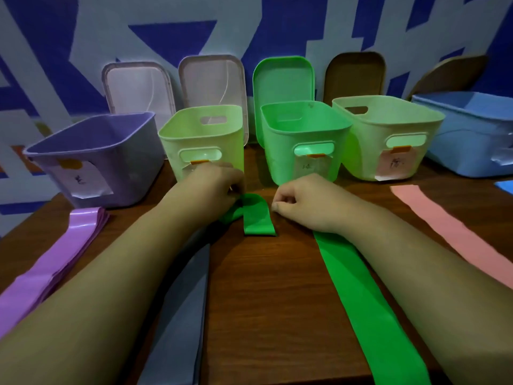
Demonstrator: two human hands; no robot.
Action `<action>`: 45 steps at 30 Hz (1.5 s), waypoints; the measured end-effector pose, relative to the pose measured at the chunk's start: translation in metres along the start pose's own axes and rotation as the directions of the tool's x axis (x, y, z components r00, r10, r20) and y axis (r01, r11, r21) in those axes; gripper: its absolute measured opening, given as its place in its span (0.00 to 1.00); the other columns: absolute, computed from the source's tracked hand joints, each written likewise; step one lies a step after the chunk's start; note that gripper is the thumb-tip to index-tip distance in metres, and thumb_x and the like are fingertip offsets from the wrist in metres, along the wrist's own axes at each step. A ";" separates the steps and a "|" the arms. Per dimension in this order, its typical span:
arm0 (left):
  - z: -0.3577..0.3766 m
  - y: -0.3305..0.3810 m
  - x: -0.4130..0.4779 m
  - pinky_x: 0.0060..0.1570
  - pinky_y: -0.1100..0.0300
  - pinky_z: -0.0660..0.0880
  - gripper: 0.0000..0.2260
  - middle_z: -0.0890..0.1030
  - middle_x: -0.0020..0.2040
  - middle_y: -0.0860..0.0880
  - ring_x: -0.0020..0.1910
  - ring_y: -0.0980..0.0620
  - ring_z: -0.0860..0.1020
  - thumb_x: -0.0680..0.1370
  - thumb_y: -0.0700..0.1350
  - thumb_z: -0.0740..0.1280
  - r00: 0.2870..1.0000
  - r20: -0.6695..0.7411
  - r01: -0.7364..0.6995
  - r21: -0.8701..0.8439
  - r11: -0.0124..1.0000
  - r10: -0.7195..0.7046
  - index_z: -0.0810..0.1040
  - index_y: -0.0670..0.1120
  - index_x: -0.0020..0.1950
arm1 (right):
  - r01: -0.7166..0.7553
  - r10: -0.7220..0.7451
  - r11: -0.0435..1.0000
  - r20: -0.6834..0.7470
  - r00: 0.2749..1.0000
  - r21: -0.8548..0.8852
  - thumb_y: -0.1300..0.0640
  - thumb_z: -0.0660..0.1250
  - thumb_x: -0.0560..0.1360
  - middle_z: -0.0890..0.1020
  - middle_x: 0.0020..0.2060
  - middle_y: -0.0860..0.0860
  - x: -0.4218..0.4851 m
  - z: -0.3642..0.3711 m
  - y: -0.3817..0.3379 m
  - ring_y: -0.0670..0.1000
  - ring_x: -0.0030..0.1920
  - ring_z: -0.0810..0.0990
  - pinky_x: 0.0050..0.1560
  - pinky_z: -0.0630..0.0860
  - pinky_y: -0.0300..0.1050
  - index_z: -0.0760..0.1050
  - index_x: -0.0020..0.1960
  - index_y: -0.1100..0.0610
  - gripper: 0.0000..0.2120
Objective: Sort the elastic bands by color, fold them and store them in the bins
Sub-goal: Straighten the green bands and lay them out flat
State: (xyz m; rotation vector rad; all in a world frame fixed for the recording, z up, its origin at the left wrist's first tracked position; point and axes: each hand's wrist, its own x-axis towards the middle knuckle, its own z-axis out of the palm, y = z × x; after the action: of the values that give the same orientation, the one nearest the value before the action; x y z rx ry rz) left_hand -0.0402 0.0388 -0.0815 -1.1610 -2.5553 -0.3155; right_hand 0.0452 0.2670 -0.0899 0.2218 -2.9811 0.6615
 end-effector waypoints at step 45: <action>-0.010 0.035 -0.016 0.49 0.75 0.68 0.05 0.75 0.53 0.54 0.50 0.59 0.73 0.79 0.40 0.72 0.962 -0.219 -0.200 -0.154 0.968 0.164 0.83 0.46 0.54 | 0.136 -0.063 0.922 -0.208 0.976 0.362 0.48 0.70 0.83 0.87 0.40 0.53 -0.014 0.004 -0.004 0.66 0.46 0.83 0.50 0.81 0.66 0.86 0.51 0.48 0.07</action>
State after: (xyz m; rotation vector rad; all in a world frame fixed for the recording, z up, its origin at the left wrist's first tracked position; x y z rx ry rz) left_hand -0.0015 0.0475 -0.0760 -1.3407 -2.2596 -0.5918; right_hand 0.0598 0.2639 -0.0932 0.3110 -2.6161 1.1650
